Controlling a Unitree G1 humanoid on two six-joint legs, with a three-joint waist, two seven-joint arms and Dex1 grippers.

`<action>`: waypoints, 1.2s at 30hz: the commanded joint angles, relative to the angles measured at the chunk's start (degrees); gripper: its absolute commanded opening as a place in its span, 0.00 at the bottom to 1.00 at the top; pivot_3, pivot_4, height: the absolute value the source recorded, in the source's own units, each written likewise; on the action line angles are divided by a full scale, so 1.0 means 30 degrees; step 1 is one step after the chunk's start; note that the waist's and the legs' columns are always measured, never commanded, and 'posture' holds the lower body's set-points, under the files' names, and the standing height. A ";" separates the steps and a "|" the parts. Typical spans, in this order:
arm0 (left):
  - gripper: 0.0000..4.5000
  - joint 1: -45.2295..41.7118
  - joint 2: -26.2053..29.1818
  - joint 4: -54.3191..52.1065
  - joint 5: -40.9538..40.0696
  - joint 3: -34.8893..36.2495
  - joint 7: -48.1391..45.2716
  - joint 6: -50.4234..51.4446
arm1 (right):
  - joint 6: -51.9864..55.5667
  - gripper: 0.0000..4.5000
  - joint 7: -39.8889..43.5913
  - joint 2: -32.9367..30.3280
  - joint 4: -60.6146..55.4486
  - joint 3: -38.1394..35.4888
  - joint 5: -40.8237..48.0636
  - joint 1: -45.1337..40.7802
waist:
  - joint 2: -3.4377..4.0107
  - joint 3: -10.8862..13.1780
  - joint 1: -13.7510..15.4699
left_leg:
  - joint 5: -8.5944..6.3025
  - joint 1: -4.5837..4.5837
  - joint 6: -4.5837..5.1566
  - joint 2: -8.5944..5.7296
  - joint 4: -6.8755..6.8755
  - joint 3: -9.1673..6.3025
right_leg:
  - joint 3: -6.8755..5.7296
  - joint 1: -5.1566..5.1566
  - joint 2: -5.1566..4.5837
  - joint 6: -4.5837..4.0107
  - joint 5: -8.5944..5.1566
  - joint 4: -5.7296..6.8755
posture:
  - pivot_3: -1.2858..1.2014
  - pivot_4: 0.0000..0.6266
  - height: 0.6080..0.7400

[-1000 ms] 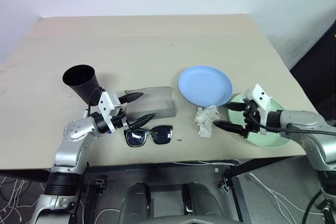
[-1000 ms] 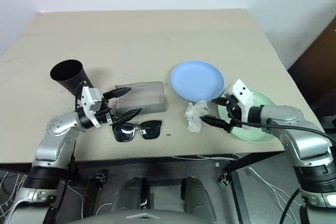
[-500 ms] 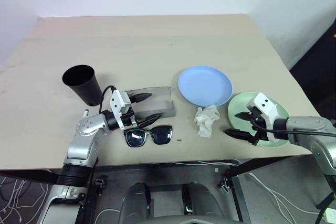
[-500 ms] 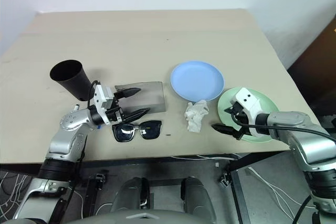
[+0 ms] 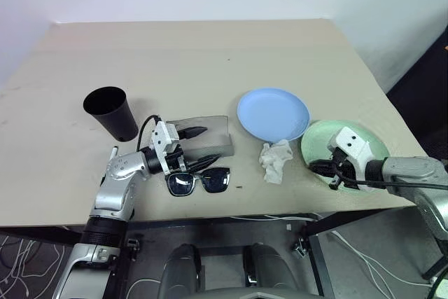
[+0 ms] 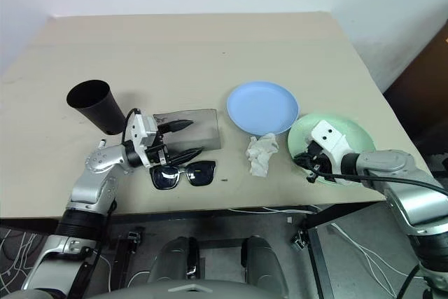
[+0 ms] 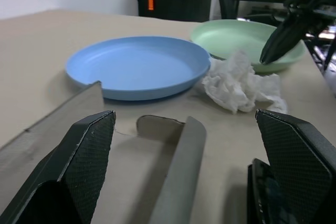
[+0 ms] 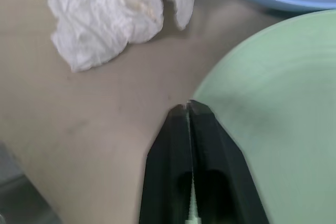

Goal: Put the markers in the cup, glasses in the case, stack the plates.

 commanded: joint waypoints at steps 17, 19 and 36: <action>1.00 -0.1266 -0.0247 0.1057 0.0156 -0.0030 -0.0707 -0.0953 | 0.1524 0.21 0.0339 -0.1271 -0.0483 -0.1238 0.0429 -0.0110 | -0.0003 0.0001 -0.0001 | -0.0005 -0.0001 0.0010 -0.0003 0.0003 -0.0008 | -0.0002 0.0009 -0.0002 0.0008 -0.0005 -0.0005 | 0.52 0.24 0.89; 1.00 -0.1269 -0.0265 0.1064 0.0152 -0.0037 -0.0683 -0.0973 | 0.1800 0.37 0.0432 -0.1154 -0.0408 -0.1034 0.0711 -0.0081 | -0.0003 0.0001 -0.0001 | -0.0005 -0.0001 0.0011 -0.0009 0.0007 -0.0007 | -0.0002 0.0011 -0.0009 0.0007 -0.0004 -0.0006 | 0.52 0.24 0.89; 1.00 -0.1184 -0.0349 0.0718 0.0147 0.0010 -0.0258 -0.0983 | 0.3804 0.61 -0.0621 -0.0630 0.0784 0.1017 0.0225 -0.1972 | -0.0002 0.0001 0.0009 | -0.0005 -0.0003 0.0014 -0.0011 0.0004 -0.0014 | -0.0005 0.0012 -0.0005 0.0013 -0.0003 -0.0004 | 0.52 0.24 0.89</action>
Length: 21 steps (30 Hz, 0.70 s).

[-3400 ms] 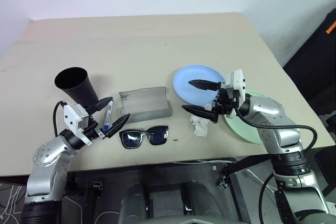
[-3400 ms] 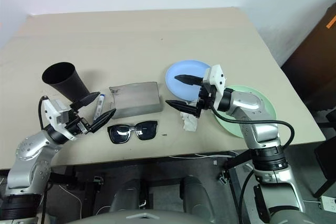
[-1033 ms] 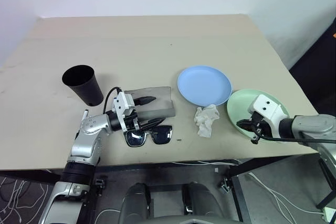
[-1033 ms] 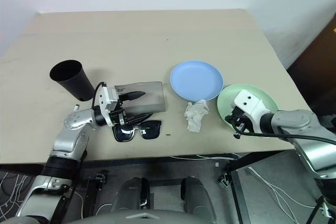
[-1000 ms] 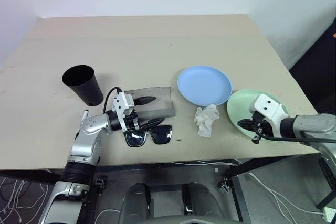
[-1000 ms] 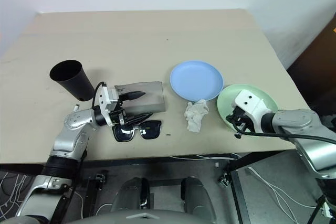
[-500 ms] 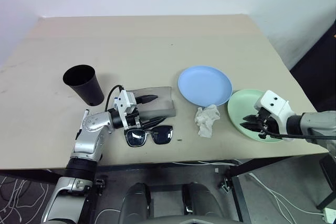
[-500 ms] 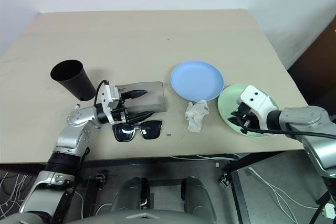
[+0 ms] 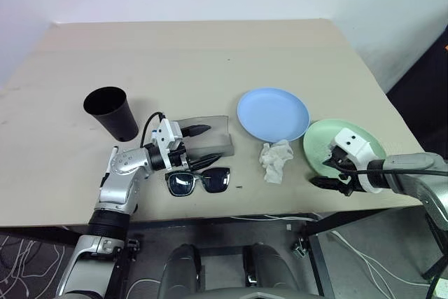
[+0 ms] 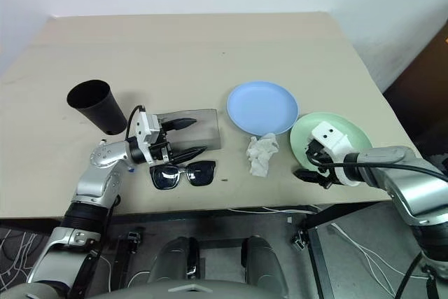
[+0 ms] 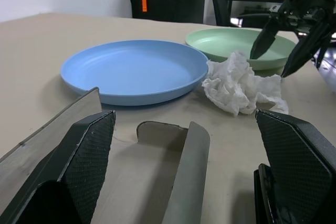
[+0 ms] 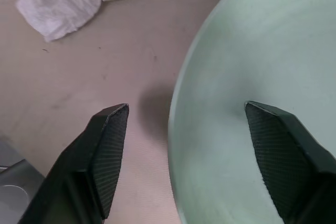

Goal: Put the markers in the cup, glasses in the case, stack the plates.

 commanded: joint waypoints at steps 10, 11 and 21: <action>1.00 -0.0160 -0.0070 -0.0491 -0.0221 0.0213 0.0069 -0.0270 | -0.0479 0.00 -0.0253 -0.0896 -0.0665 -0.0921 -0.0602 0.0145 | -0.0024 -0.0014 -0.0103 | -0.0001 0.0018 0.0001 0.0002 0.0025 0.0001 | 0.0001 0.0027 0.0000 0.0003 0.0005 0.0001 | 0.52 0.24 0.89; 1.00 -0.0159 -0.0060 -0.0509 -0.0264 0.0232 0.0050 -0.0229 | -0.0375 0.00 -0.0307 -0.0925 -0.0861 -0.1018 -0.0567 0.0147 | -0.0022 -0.0014 -0.0104 | -0.0001 0.0024 0.0002 0.0004 0.0035 0.0000 | 0.0001 0.0034 0.0000 0.0008 0.0010 0.0001 | 0.52 0.24 0.89; 1.00 -0.0570 0.0036 -0.0404 -0.1116 0.0974 0.0159 0.0424 | -0.1060 0.00 -0.1318 -0.0992 -0.1259 -0.3412 -0.0964 -0.1158 | -0.0020 -0.0012 -0.0034 | 0.0007 0.0017 0.0016 -0.0002 0.0044 0.0001 | 0.0004 0.0024 -0.0009 0.0011 0.0017 0.0015 | 0.52 0.24 0.89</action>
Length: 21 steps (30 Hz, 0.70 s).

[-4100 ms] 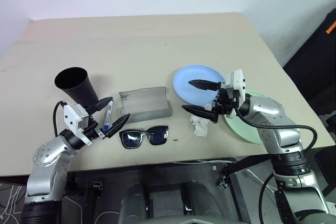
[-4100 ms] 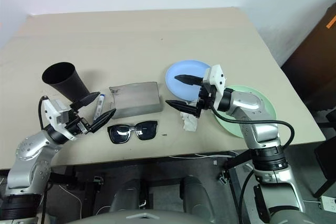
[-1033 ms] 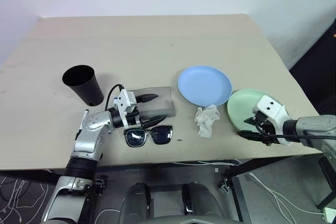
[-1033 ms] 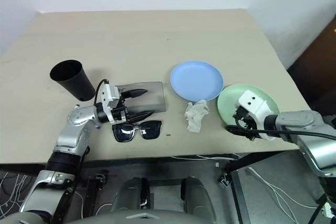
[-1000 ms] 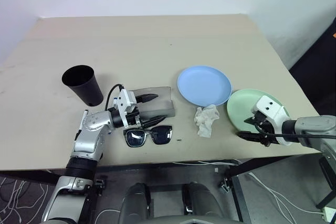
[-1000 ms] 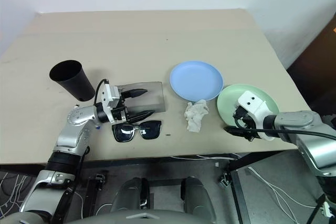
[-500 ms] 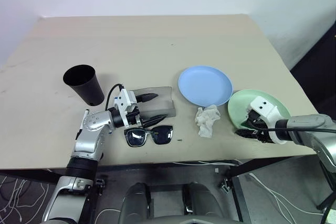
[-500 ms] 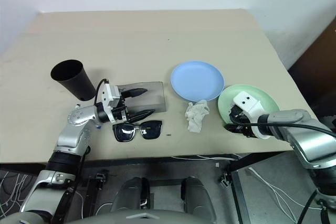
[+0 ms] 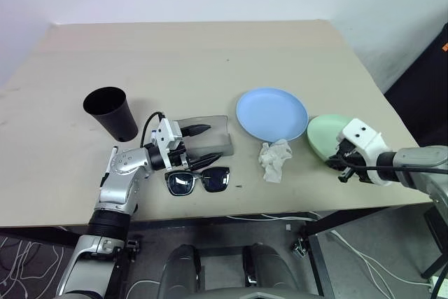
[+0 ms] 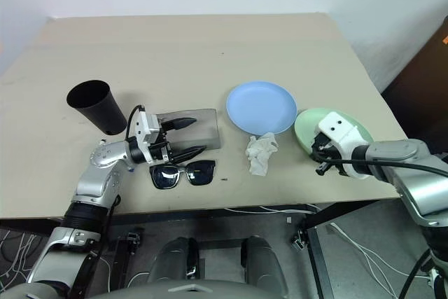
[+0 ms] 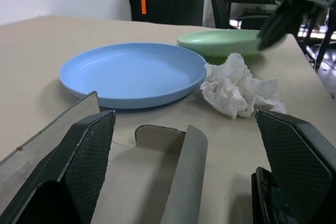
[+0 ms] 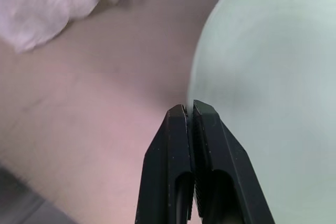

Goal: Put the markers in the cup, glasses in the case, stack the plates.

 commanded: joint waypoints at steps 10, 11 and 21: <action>1.00 -0.0797 0.1025 -0.0552 -0.0873 0.1583 0.0511 0.1032 | -0.4433 0.00 0.0164 0.2030 0.1791 0.1172 -0.0611 -0.5046 | 0.0015 0.0008 -0.0157 | 0.0000 0.0003 0.0000 0.0008 -0.0042 0.0001 | 0.0004 -0.0023 0.0026 0.0014 -0.0001 0.0002 | 0.52 0.24 0.89; 1.00 -0.0765 0.1178 -0.0673 -0.0943 0.1666 0.0573 0.1159 | -0.4832 0.00 0.0251 0.2443 0.2175 0.1780 -0.0863 -0.5509 | 0.0015 0.0009 -0.0131 | 0.0001 0.0007 0.0001 0.0012 -0.0044 -0.0003 | 0.0003 -0.0024 0.0032 0.0013 -0.0001 0.0009 | 0.52 0.24 0.89; 1.00 0.0319 0.2245 -0.2286 -0.1001 0.1966 0.1284 0.1467 | -0.6231 0.00 0.1380 0.6435 0.6505 0.6507 -0.2545 -0.8739 | 0.0022 0.0013 0.0019 | -0.0003 -0.0048 0.0009 0.0002 -0.0037 0.0023 | -0.0004 -0.0059 0.0007 0.0054 0.0022 0.0008 | 0.52 0.24 0.89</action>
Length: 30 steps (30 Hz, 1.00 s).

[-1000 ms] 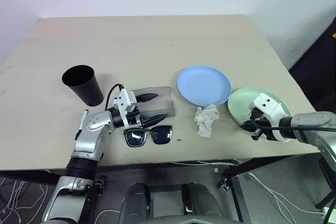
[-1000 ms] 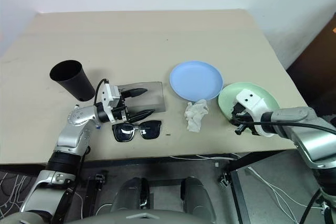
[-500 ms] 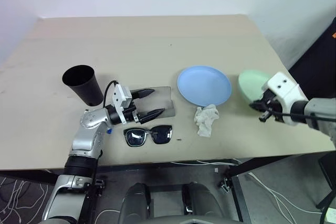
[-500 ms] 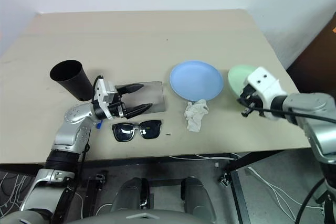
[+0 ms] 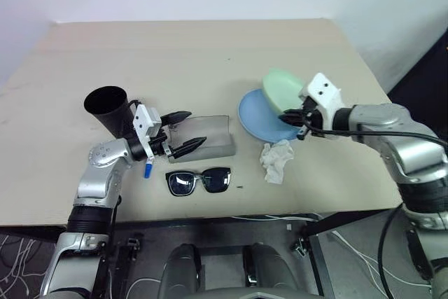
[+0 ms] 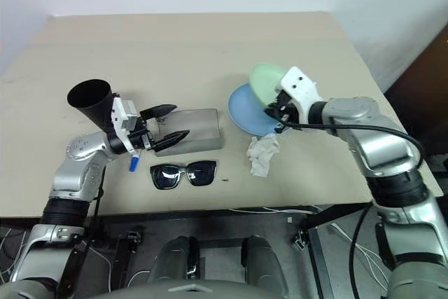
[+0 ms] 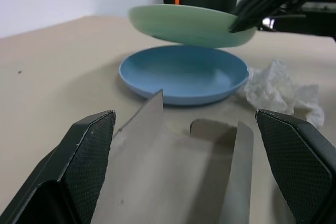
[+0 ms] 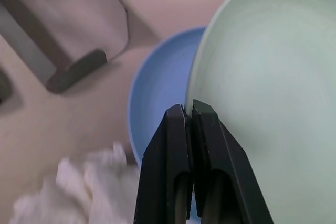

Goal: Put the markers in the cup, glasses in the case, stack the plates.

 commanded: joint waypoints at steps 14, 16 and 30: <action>1.00 0.1454 0.0203 -0.2248 -0.0022 0.0456 0.1035 -0.0097 | -0.1771 0.31 0.2124 0.0363 0.0298 0.2133 -0.2492 -0.0323 | 0.0002 0.0001 -0.0002 | 0.0000 0.0000 0.0000 0.0001 0.0016 0.0003 | -0.0006 -0.0012 -0.0003 0.0004 0.0004 0.0039 | 0.52 0.24 0.89; 1.00 0.1395 0.0159 -0.2197 0.0011 0.0400 0.1042 -0.0124 | -0.1916 0.45 0.2186 0.0401 0.0254 0.2042 -0.2617 -0.0348 | 0.0003 0.0001 0.0000 | -0.0001 0.0000 0.0000 0.0001 0.0016 0.0005 | -0.0006 -0.0012 -0.0003 0.0004 0.0004 0.0039 | 0.52 0.24 0.89; 1.00 0.1229 0.0108 -0.1774 0.0188 0.0238 0.0776 -0.0435 | 0.0384 1.00 0.3860 -0.0834 -0.3403 -0.4926 0.3371 0.4592 | 0.0000 -0.0001 0.0030 | -0.0003 0.0001 0.0003 -0.0009 0.0007 -0.0016 | -0.0024 0.0011 -0.0019 0.0008 0.0006 0.0023 | 0.52 0.24 0.89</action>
